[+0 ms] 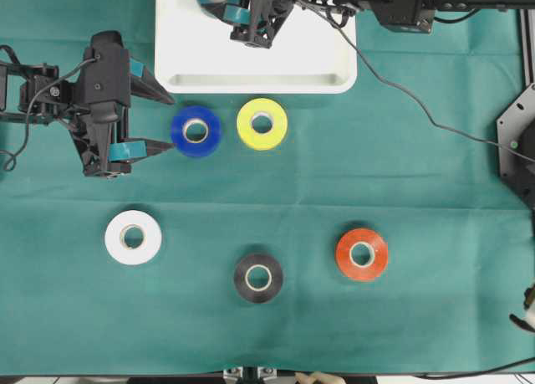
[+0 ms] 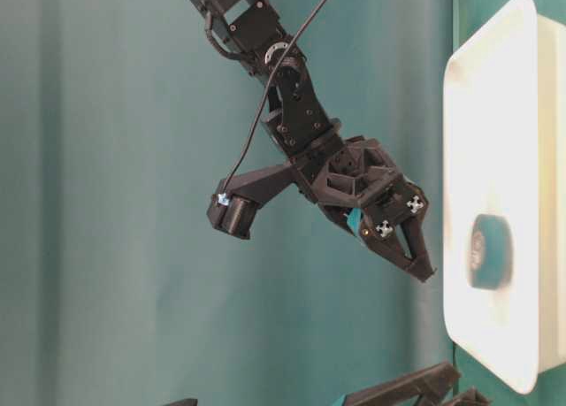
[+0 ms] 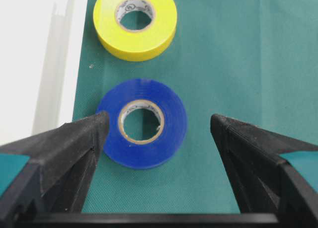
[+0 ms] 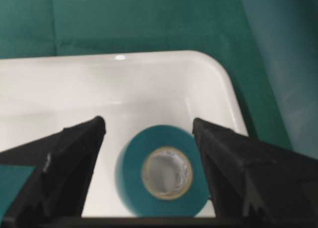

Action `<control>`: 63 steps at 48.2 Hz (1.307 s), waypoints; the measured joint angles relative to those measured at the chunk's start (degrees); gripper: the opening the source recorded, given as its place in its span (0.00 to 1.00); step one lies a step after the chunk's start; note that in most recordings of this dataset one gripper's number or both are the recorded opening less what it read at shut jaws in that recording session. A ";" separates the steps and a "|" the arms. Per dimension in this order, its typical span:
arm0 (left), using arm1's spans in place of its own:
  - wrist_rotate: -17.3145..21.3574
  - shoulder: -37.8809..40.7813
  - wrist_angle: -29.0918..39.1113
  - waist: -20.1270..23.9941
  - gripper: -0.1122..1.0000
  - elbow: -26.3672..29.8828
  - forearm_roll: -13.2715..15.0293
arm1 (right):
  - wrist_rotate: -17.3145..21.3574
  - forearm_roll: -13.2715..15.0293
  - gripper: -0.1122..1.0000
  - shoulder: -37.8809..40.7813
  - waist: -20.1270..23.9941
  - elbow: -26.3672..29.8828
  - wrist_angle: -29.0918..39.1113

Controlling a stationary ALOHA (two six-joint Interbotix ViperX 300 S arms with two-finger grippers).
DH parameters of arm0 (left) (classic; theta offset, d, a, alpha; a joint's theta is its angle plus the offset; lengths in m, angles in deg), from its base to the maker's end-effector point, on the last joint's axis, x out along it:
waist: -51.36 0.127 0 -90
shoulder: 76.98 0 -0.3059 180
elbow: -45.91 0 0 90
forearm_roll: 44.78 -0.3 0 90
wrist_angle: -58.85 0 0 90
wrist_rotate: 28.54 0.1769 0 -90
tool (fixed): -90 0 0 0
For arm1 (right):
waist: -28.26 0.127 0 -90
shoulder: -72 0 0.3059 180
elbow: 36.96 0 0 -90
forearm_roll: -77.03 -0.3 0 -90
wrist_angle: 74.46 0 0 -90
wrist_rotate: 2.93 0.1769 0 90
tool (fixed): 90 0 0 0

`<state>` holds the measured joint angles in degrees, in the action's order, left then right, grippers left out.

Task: Put the tape alternately from left to right into the white case.
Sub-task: 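Withdraw the right gripper from the tray to beside the yellow roll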

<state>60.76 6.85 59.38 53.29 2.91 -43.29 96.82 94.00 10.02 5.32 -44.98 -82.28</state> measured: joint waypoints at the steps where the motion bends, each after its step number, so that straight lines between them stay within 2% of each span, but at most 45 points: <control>1: 0.00 0.00 0.00 0.00 0.66 -0.09 -0.09 | 0.00 0.00 0.80 0.00 0.00 0.00 0.00; 8: 0.00 0.00 -0.09 0.00 0.66 -0.09 0.00 | 0.00 0.00 0.80 0.00 0.09 -0.09 0.70; 17: 0.00 0.00 0.00 0.00 0.66 0.00 0.00 | 0.18 0.00 0.80 -1.93 1.67 -2.81 2.99; 35: 0.09 0.00 -0.09 0.00 0.66 -0.09 -0.09 | 0.35 0.00 0.80 -10.37 8.53 -11.07 2.72; 50: 0.09 0.00 0.00 0.00 0.66 -0.09 -0.09 | 0.35 0.00 0.79 -14.15 15.82 -16.26 2.55; 63: 0.09 0.00 -0.09 -0.09 0.66 0.00 0.00 | 0.44 -0.09 0.79 -16.08 20.30 -19.86 2.55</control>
<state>60.85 6.85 59.29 53.20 2.91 -43.29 97.26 93.91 -6.07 25.63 -64.84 -79.73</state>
